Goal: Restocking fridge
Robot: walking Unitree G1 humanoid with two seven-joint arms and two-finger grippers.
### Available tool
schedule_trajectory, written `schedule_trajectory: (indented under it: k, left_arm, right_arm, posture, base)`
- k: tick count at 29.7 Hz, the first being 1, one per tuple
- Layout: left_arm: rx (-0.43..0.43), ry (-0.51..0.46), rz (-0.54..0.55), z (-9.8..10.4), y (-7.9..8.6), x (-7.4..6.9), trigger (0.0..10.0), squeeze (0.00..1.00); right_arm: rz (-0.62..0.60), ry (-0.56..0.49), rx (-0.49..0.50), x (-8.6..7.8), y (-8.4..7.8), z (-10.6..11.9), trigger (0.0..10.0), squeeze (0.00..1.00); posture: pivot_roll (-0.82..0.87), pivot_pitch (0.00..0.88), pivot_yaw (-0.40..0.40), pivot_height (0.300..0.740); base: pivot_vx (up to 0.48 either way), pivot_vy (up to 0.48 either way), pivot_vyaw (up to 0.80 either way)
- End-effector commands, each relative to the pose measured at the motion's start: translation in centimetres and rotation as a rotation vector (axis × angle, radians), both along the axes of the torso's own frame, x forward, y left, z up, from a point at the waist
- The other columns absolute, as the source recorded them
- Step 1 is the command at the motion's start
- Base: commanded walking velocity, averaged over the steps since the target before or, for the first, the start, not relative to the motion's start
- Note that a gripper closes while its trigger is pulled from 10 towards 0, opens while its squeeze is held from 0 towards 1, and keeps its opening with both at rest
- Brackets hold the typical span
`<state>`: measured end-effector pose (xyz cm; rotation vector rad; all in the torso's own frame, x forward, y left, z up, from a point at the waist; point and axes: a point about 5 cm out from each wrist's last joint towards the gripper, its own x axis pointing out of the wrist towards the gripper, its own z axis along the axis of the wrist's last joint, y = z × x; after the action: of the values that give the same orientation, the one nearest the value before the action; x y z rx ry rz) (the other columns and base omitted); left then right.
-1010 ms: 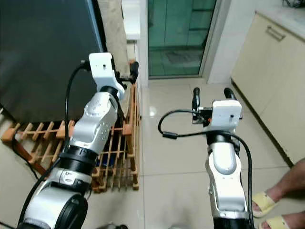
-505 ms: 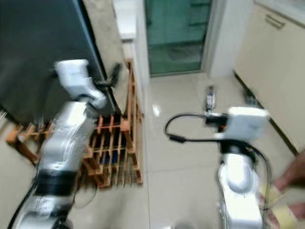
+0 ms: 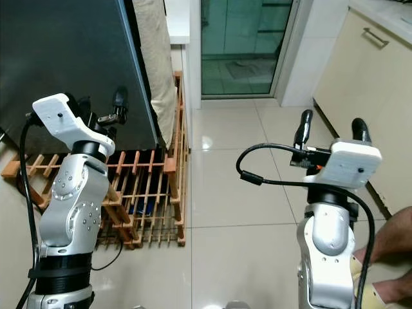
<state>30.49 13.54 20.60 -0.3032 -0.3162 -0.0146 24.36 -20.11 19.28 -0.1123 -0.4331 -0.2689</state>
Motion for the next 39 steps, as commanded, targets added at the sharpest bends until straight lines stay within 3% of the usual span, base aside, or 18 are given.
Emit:
schedule_trajectory:
  k: [1,4,5,7,10,14,20,27,31,36,39]
  left_arm:
    - [-0.002,-0.055,-0.003,0.9,-0.1,0.0,10.0,0.00]
    - [-0.003,-0.064,0.014,1.0,0.1,0.0,10.0,0.00]
    - [0.010,-0.084,-0.003,1.2,-0.1,0.2,10.0,0.00]
    - [0.036,-0.104,-0.031,1.4,-0.5,0.2,10.0,0.00]
    - [0.121,-0.139,-0.075,1.8,-1.5,0.2,10.0,0.00]
    - [0.120,-0.129,-0.056,1.6,-1.2,0.5,10.0,0.00]
    - [0.195,-0.129,-0.069,1.3,-1.7,0.4,10.0,0.00]
    - [0.177,-0.130,-0.058,1.5,-1.6,0.0,10.0,0.00]
    - [0.151,-0.139,-0.012,1.6,-1.1,-0.1,10.0,0.00]
    - [0.107,-0.181,0.000,2.6,-1.3,-0.4,10.0,0.00]
    - [0.105,-0.197,-0.006,2.8,-1.7,-0.4,10.0,0.00]
  right_arm:
    - [0.036,-0.045,0.026,0.5,0.4,0.5,10.0,0.00]
    - [0.050,-0.059,0.070,1.0,0.4,0.6,10.0,0.00]
    - [0.061,-0.042,0.138,1.5,0.1,0.2,10.0,0.00]
    - [0.070,-0.028,0.145,1.7,0.1,0.0,10.0,0.00]
    - [0.108,-0.002,0.127,2.3,0.2,-0.5,10.0,0.00]
    - [0.107,0.003,0.113,2.8,0.0,-0.7,10.0,0.00]
    - [0.145,0.023,0.072,3.1,0.6,-0.9,10.0,0.00]
    - [0.176,0.028,0.055,3.4,1.4,-0.9,10.0,0.00]
    - [0.173,-0.035,0.004,3.4,1.4,0.5,10.0,0.00]
    - [0.165,-0.166,-0.083,2.8,1.7,4.0,10.0,0.00]
    - [0.176,-0.175,-0.103,2.8,1.7,4.4,10.0,0.00]
  posture:
    - [-0.17,0.000,0.035,0.740]
    - [-0.17,0.000,0.038,0.740]
    - [-0.16,0.000,0.038,0.740]
    - [-0.16,0.000,0.038,0.740]
    - [-0.16,0.000,0.041,0.740]
    - [-0.17,0.000,0.039,0.740]
    - [-0.16,0.000,0.038,0.740]
    - [-0.15,0.000,0.041,0.740]
    - [-0.15,0.000,0.029,0.740]
    - [-0.17,0.000,0.010,0.740]
    - [-0.18,0.000,0.002,0.740]
  base:
    - [0.000,0.000,0.00]
    - [0.000,0.000,0.00]
    - [0.000,0.000,0.00]
    - [0.000,0.000,0.00]
    - [0.000,0.000,0.00]
    - [0.000,0.000,0.00]
    - [0.000,0.000,0.00]
    - [0.075,0.000,0.00]
    - [0.400,0.000,0.00]
    - [0.406,0.255,0.00]
    - [0.404,0.260,0.00]
